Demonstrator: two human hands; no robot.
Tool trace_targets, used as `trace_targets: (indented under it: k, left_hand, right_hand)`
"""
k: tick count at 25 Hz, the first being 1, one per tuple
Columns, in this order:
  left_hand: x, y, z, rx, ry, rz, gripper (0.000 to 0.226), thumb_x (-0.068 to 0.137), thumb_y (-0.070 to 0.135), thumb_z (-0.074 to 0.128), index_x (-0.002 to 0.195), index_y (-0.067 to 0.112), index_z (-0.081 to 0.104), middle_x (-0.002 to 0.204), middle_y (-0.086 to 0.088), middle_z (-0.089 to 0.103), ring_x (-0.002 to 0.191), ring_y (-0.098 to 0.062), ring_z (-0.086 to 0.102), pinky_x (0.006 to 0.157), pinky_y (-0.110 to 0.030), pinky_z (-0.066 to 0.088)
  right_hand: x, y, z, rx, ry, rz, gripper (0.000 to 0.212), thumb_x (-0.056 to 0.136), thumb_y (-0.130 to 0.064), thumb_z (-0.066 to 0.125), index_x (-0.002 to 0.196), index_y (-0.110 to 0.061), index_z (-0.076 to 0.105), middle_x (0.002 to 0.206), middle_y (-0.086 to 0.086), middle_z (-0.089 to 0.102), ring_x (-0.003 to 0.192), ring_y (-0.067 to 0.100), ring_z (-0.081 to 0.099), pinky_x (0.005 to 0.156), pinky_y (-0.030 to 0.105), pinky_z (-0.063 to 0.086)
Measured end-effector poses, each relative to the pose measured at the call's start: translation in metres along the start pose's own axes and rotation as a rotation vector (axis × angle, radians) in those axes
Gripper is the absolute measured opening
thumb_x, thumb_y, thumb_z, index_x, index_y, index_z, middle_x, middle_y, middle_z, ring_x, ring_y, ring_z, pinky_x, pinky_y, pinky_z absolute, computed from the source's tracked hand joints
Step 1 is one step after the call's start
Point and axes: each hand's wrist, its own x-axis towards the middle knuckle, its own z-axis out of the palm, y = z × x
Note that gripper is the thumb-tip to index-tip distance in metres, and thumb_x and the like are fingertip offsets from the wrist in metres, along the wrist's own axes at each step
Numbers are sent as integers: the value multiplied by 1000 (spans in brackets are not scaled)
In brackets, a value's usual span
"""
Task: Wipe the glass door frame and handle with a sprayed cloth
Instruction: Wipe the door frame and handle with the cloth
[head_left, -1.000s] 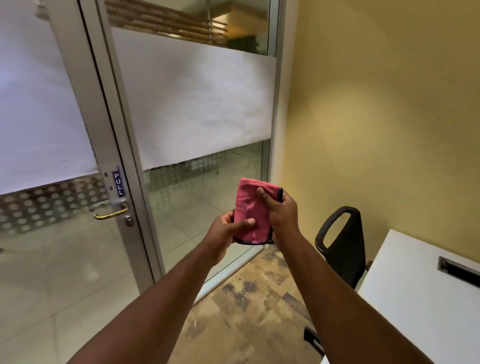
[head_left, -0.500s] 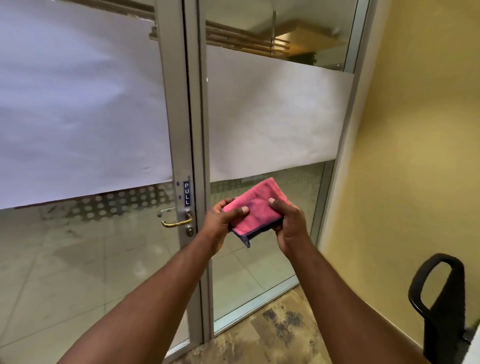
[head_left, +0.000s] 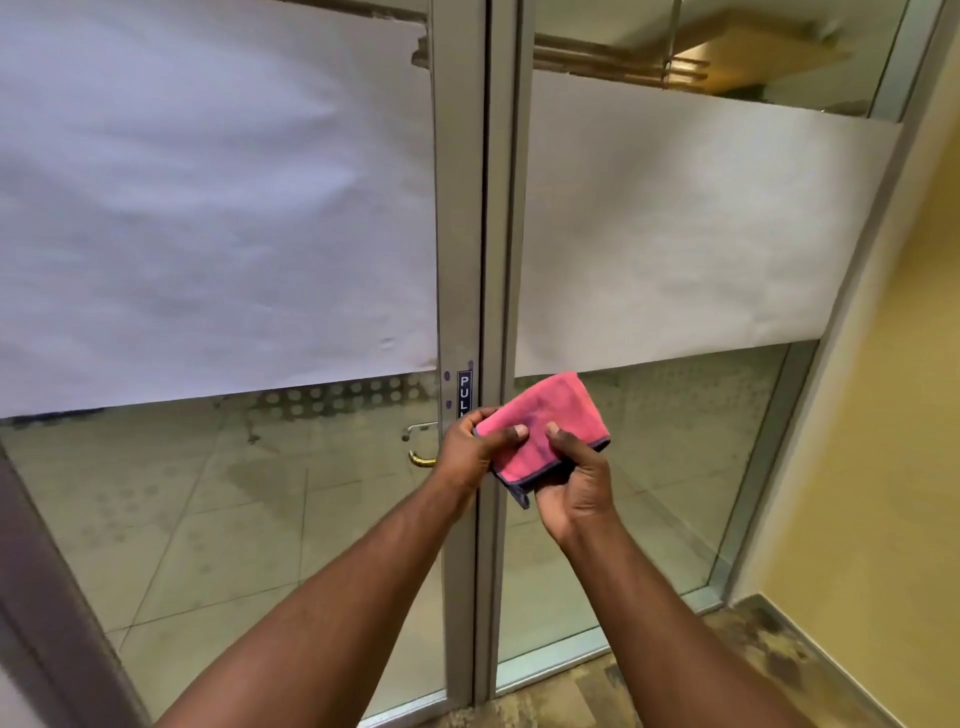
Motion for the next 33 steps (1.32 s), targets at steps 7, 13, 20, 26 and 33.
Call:
trace_targets:
  k: [7,13,20,26,33]
  left_hand:
    - [83,-22,-27,520,156,180,40,84,50,77,116,28,67,110,7,74,99,-10,72,84,-41,64]
    - [155,-29,-65,1252,273,373,57,100,58,51,151,34,45,164,6,40,151,-14,35,114,-29,31]
    - [232,-7,-94,1786,157,593,70,108,41,35,167,19,4,174,-3,-12,159,-19,-19,131,-43,0]
    - [285,0,-117,1881,114,881,67,108,34,31,166,14,3,175,-10,-2,162,-23,-8,130,-44,-5]
    - [329,-7,-129,1891,178,1049,67,110,40,31,167,12,7,175,-11,-2,162,-25,-4,130,-43,-6]
  right_hand:
    - [106,33,-16,-130,140,28,33,76,-10,71,109,-11,70,85,5,79,77,25,76,58,35,60]
    - [183,61,-52,-320,223,133,28,89,-8,70,115,-18,70,102,7,77,96,34,71,65,38,58]
    - [224,89,-63,-697,205,15,39,92,-5,71,130,-9,65,111,10,70,105,28,68,76,27,56]
    - [240,107,-51,-1108,190,-388,31,85,-1,77,114,0,66,105,5,52,89,25,60,64,5,48]
    - [276,129,-34,-1333,54,-655,56,85,1,73,140,-6,60,108,9,49,93,22,52,76,16,52]
